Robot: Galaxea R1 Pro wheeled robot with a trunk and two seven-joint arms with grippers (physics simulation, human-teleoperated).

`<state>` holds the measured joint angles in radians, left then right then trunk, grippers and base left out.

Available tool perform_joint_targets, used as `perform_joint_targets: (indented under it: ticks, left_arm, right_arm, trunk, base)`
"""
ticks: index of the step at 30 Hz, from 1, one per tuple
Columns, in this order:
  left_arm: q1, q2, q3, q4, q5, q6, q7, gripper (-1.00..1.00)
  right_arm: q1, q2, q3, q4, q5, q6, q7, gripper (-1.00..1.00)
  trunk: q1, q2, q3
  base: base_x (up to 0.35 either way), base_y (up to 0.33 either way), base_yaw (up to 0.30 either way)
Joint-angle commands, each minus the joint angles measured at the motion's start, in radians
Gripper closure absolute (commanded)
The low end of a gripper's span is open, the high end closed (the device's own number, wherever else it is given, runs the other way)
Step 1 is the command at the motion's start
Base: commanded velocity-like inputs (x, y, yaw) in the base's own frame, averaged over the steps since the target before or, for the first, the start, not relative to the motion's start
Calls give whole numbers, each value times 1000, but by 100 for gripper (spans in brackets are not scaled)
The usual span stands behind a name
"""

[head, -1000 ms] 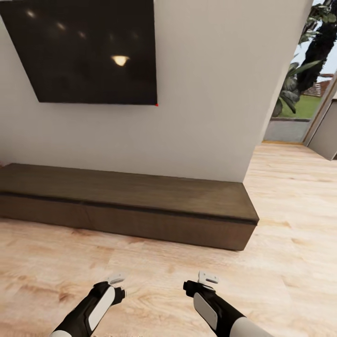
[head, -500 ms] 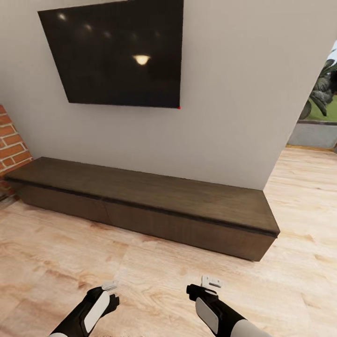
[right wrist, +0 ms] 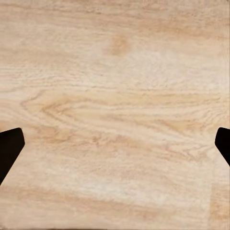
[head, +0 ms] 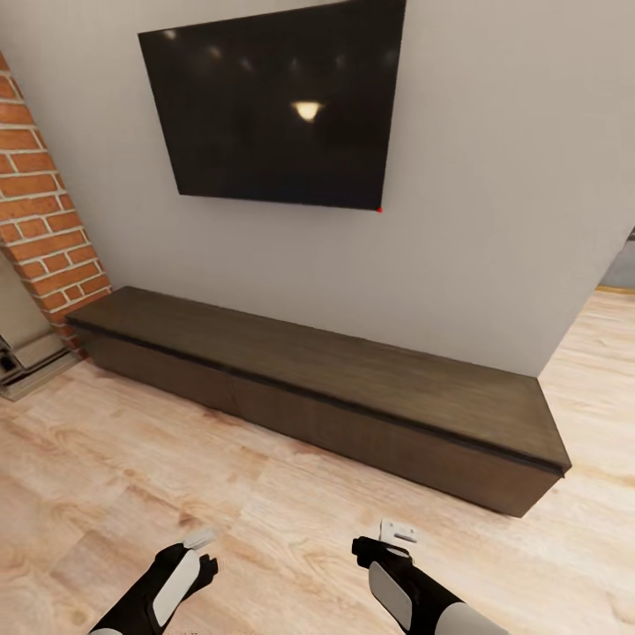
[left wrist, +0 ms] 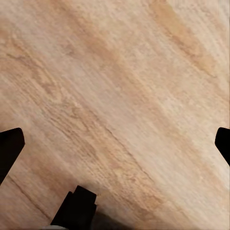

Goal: Place each of the two pumpkins and all three candles from the living room inside a cabinet in the living room (use any cabinet), then make sure every cabinet is closed, and position the cauldron so it is next to a table in the living room.

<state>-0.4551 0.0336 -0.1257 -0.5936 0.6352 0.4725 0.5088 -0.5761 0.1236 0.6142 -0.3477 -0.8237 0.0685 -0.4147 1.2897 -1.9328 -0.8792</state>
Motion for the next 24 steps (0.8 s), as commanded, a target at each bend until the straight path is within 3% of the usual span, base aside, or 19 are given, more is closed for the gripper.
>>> perform_joint_targets:
  ticks: [1,7,14,24]
  left_arm:
    - [0,2,-8,-2,10,1,10,-100]
    - [0,4,11,4,11,-11,9,-100]
    - [0,3,36,77,14,-109,7,-100]
    - [0,3,38,88,14,-129,4,-100]
  right_arm:
    - [-1,-1,8,-2,-3,5,-8,-100]
    - [-1,-2,9,2,-2,3,-7,-100]
    - [-1,-2,9,7,-3,-9,-6,-100]
    - [-1,-2,10,17,-3,-21,-5,-100]
  trunk:
    - [-4,7,1]
    - [-27,49,15]
    - [-54,98,30]
    - [-92,168,52]
  base:
    - [0,0,246]
    - [0,0,246]
    - [0,0,246]
    - [0,0,246]
